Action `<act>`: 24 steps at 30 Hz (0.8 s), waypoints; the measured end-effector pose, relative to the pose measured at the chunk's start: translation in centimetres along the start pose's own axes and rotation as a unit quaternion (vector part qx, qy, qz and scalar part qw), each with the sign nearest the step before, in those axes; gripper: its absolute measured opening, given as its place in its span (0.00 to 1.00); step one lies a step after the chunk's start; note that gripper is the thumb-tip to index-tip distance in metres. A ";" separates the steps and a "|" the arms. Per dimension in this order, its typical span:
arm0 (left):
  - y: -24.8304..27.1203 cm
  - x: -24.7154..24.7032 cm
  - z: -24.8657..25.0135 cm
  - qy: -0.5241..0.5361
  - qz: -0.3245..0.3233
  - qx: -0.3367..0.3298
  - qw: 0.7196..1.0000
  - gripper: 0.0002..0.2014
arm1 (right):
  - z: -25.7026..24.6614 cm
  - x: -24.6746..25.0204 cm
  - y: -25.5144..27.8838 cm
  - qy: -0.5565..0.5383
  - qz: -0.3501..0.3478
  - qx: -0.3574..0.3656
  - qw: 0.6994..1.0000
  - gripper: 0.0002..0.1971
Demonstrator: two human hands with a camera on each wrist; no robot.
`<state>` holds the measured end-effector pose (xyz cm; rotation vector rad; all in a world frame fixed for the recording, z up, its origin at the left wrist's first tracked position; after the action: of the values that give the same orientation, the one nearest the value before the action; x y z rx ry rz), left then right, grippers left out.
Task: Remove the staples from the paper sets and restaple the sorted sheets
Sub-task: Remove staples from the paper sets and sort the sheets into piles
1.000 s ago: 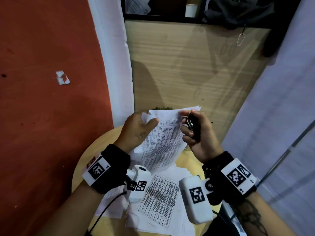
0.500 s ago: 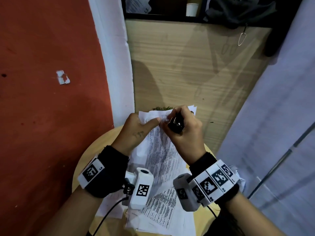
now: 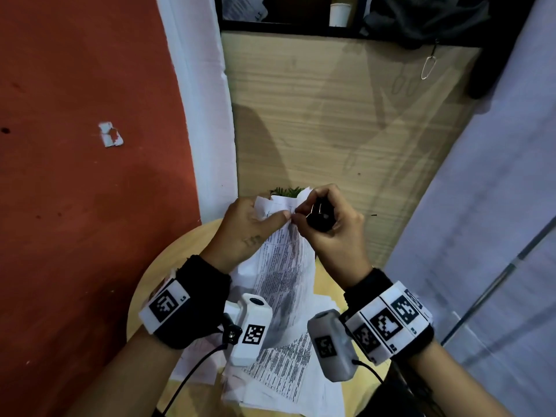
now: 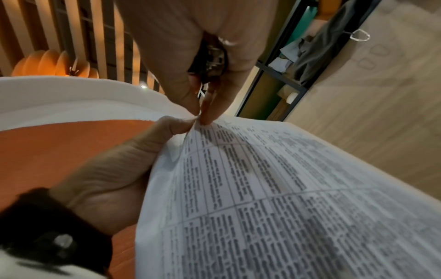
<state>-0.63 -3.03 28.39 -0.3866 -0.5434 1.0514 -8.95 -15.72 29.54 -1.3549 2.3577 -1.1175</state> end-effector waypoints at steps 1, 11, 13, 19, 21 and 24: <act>0.0 0.0 0.0 0.000 -0.002 -0.001 1.000 0.24 | 0.1 0.0 0.0 -0.006 0.000 -0.008 1.000 0.14; 0.4 -0.1 0.0 -0.120 0.045 -0.071 0.989 0.24 | -0.1 0.0 -0.7 -0.167 -0.048 -0.267 0.948 0.13; 0.5 -0.1 -0.1 -0.125 0.042 -0.066 0.989 0.21 | -0.1 -0.2 -0.7 -0.159 -0.033 -0.259 0.952 0.15; 0.7 -0.5 -0.3 -0.114 0.065 -0.053 0.990 0.23 | 0.4 -2.3 0.1 -0.085 0.053 -0.205 0.973 0.10; 0.8 -0.5 -0.7 -0.128 0.079 -0.062 0.987 0.27 | 0.9 -2.5 0.2 -0.081 0.082 -0.206 0.972 0.09; 0.9 0.4 -1.5 -0.126 0.102 -0.044 0.986 0.26 | 1.6 -2.1 0.2 -0.056 0.111 -0.196 0.973 0.07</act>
<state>-0.21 -2.38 26.76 -0.3958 -0.7906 1.2873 -7.09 -14.75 27.93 -1.1805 2.6547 -0.5166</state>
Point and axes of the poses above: each hand's wrist, its own y-axis away from the middle knuckle, its own x-axis out of the back of the hand, z = x × y, the point moved 1 cm from there along -y, towards the middle knuckle, and after that the axes turned 1 degree about -x, right-handed, at the moved point
